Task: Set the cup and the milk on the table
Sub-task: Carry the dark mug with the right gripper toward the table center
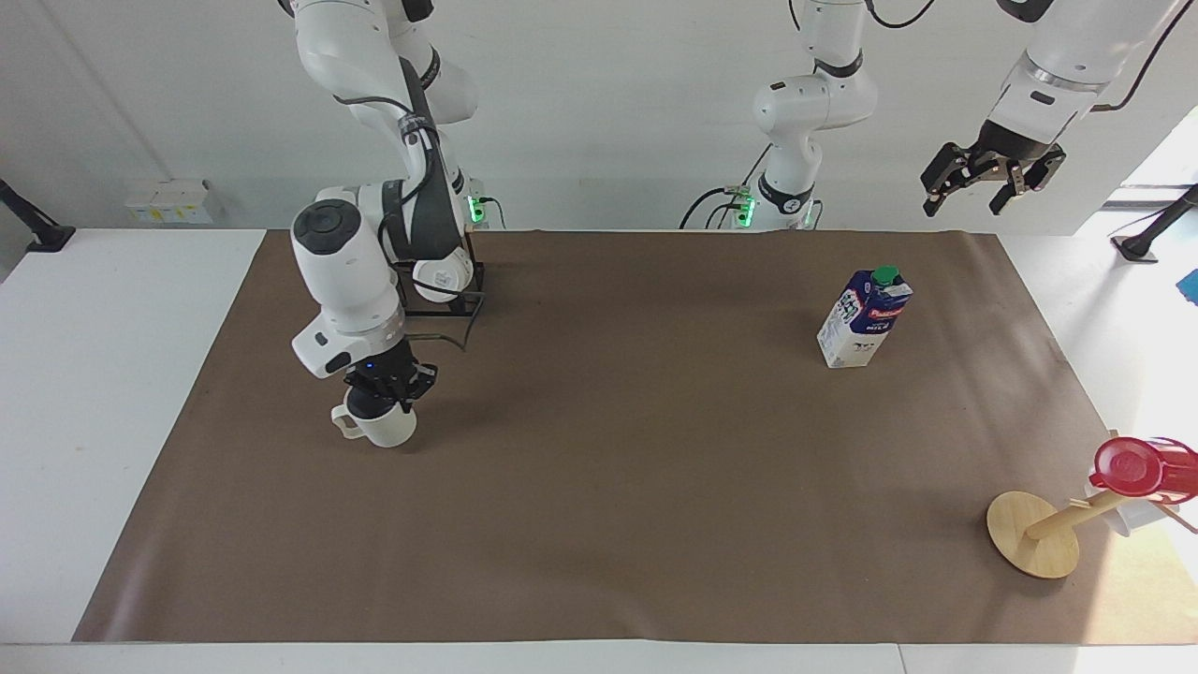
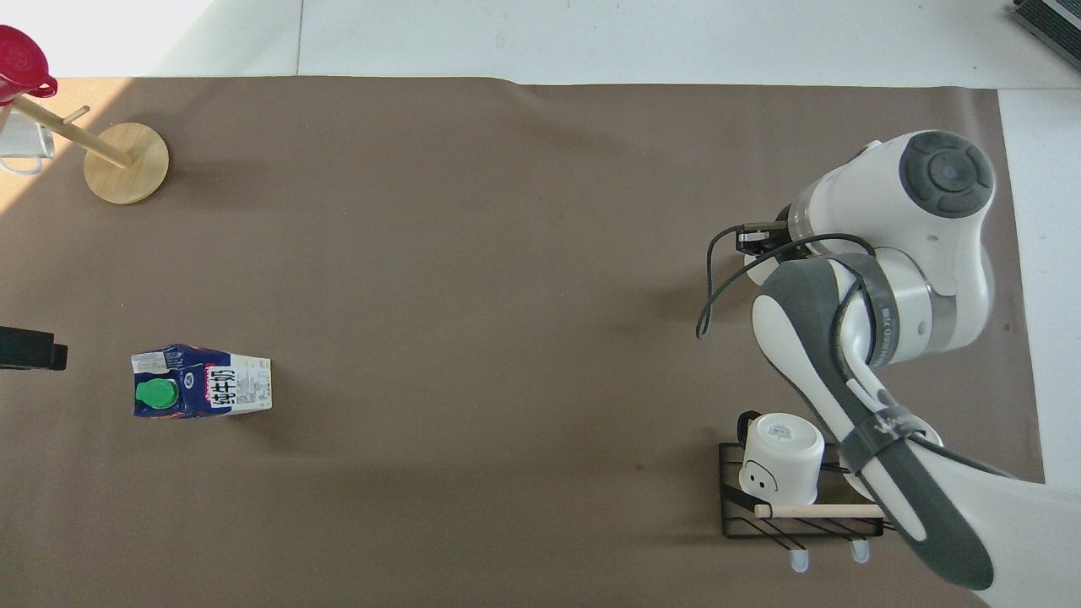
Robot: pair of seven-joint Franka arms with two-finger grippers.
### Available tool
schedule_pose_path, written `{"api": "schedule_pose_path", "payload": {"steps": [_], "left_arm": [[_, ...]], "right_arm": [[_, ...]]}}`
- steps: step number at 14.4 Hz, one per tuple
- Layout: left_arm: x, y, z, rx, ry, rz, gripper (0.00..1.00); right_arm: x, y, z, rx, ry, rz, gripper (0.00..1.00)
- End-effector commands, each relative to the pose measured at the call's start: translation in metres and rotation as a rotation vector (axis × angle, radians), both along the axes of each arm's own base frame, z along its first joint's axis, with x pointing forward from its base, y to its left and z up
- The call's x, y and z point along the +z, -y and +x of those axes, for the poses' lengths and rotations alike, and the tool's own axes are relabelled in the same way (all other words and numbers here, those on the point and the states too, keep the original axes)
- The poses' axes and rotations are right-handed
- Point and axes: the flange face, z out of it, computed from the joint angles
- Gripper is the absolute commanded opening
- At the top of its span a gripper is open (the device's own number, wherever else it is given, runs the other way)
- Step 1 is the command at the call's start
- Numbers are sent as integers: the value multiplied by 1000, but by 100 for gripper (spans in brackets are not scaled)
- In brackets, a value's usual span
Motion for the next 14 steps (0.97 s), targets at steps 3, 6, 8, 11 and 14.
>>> {"api": "schedule_pose_path", "payload": {"steps": [3, 6, 8, 11, 14], "left_arm": [[3, -1, -4, -1, 6, 7, 100], [3, -1, -4, -1, 6, 7, 100], [3, -1, -4, -1, 6, 7, 100], [3, -1, -4, -1, 6, 7, 100], [3, 0, -4, -3, 6, 7, 100]], "right_arm": [[5, -95, -23, -49, -10, 2, 0], [4, -143, -41, -71, -17, 6, 0], [7, -179, -49, -100, -18, 10, 0], [-10, -236, -66, -159, -24, 0, 0], [-18, -274, -75, -224, -23, 8, 0]]}}
